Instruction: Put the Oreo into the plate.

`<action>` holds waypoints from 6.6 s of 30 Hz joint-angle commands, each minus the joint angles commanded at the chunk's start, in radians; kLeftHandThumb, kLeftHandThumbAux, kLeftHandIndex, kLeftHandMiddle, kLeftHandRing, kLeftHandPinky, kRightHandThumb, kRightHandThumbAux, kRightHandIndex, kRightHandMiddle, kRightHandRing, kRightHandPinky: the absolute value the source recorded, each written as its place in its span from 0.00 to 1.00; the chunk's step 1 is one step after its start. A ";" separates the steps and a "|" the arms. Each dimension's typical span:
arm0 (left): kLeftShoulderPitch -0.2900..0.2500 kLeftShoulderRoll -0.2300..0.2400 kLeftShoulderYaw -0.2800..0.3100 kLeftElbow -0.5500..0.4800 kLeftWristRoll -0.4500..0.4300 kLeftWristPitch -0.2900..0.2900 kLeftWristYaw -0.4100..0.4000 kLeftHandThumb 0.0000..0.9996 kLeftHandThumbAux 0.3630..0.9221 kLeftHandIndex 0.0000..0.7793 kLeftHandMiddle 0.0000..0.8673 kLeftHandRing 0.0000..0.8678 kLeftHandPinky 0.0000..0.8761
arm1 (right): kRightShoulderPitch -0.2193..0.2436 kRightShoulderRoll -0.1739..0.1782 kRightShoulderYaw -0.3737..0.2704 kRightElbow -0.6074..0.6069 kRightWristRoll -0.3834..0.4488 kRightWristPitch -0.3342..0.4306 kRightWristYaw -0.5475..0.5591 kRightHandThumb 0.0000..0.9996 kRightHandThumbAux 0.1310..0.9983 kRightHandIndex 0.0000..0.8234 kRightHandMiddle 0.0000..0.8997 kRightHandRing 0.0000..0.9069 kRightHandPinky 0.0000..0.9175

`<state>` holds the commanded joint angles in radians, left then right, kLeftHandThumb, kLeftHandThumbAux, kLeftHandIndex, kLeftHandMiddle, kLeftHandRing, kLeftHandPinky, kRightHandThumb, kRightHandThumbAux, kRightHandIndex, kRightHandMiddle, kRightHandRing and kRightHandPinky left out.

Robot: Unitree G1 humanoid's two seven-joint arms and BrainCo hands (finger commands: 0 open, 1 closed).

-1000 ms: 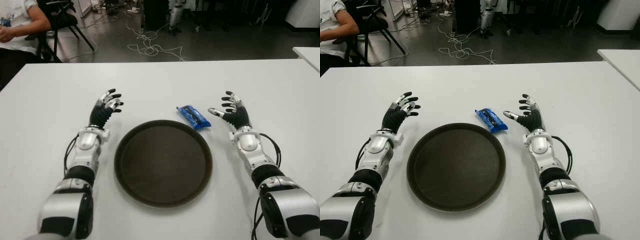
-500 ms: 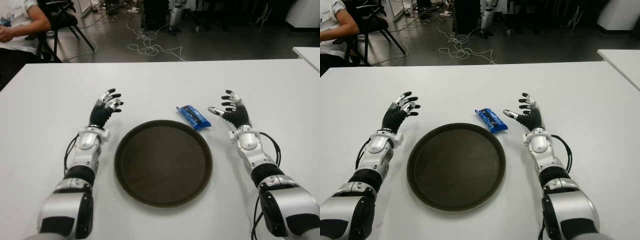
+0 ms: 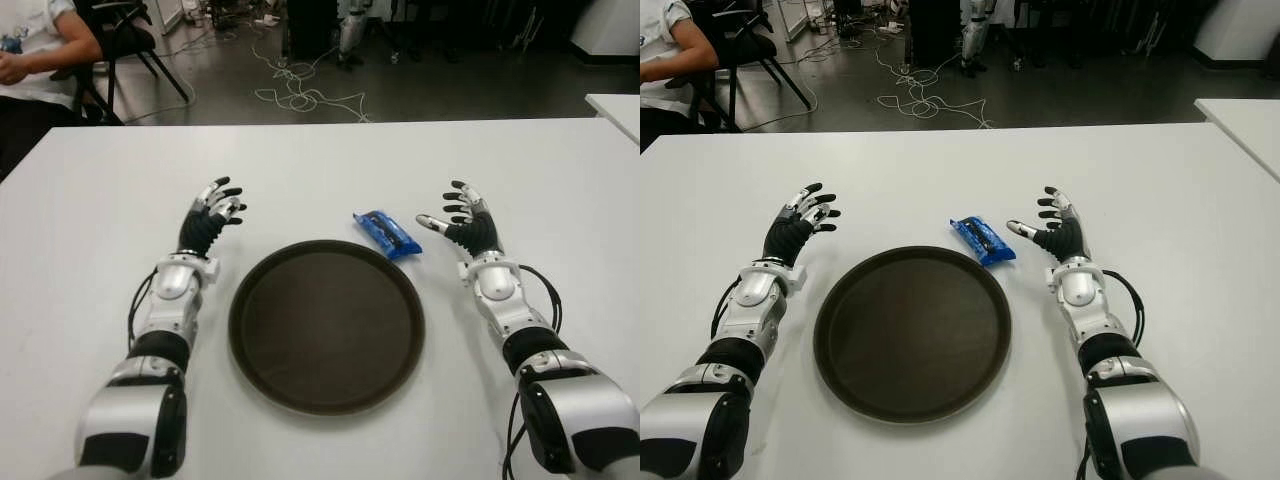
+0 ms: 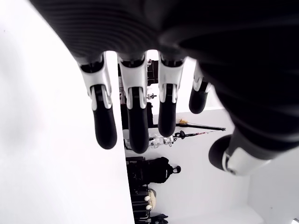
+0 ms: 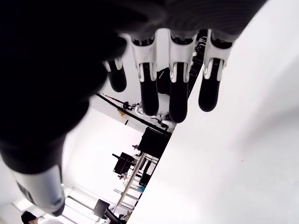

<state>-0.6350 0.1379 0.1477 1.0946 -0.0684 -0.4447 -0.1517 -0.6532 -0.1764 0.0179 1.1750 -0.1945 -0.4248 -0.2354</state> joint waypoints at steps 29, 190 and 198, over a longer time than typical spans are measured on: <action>0.001 0.001 -0.003 -0.002 0.004 0.001 0.000 0.69 0.37 0.18 0.25 0.35 0.40 | 0.001 0.001 -0.004 0.002 0.008 -0.006 0.006 0.04 0.65 0.19 0.28 0.28 0.30; 0.040 -0.006 -0.015 -0.048 0.045 -0.044 0.032 0.76 0.44 0.19 0.26 0.39 0.38 | -0.186 -0.023 0.478 -0.119 -0.480 0.697 0.090 0.00 0.66 0.18 0.15 0.16 0.15; 0.036 -0.004 -0.015 -0.042 0.044 -0.040 0.026 0.75 0.43 0.18 0.26 0.38 0.38 | -0.192 -0.022 0.477 -0.100 -0.478 0.683 0.081 0.00 0.66 0.18 0.15 0.16 0.15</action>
<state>-0.5990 0.1341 0.1324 1.0521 -0.0246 -0.4844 -0.1254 -0.8449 -0.1988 0.4950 1.0750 -0.6727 0.2581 -0.1542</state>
